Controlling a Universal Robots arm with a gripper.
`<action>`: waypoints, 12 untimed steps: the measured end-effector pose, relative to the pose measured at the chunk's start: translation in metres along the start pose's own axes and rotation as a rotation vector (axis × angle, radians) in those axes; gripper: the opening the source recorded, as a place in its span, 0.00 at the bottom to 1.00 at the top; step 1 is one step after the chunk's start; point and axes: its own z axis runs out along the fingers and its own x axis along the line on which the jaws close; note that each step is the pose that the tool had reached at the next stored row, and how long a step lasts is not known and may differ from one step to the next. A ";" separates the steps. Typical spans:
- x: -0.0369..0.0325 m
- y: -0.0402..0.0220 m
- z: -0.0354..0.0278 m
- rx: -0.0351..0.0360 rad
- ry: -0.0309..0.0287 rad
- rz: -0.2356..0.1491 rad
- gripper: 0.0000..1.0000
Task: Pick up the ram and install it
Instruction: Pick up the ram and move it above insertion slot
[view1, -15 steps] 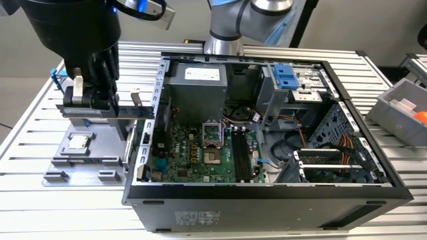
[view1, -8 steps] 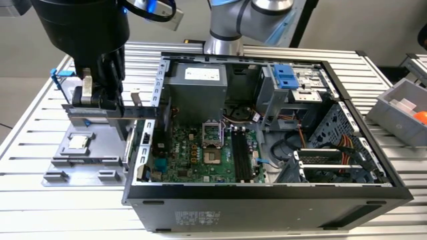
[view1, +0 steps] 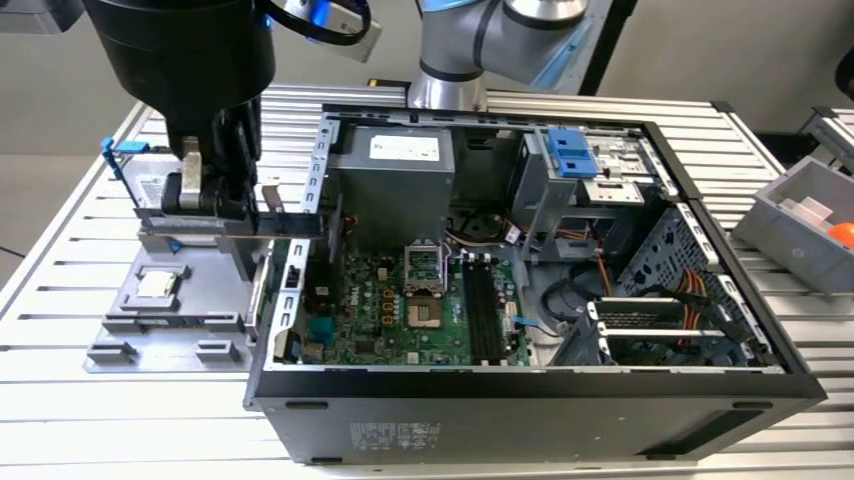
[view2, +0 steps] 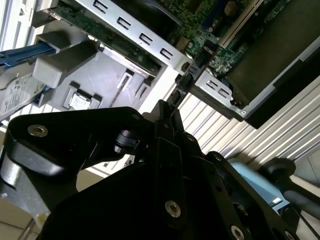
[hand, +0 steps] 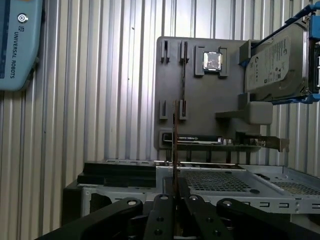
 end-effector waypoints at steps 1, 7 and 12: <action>0.0000 -0.0007 -0.0001 0.0001 0.0003 -0.003 0.00; 0.0001 -0.0045 -0.0003 0.0078 0.0024 -0.033 0.00; 0.0001 -0.0049 -0.0004 0.0152 0.0045 -0.060 0.00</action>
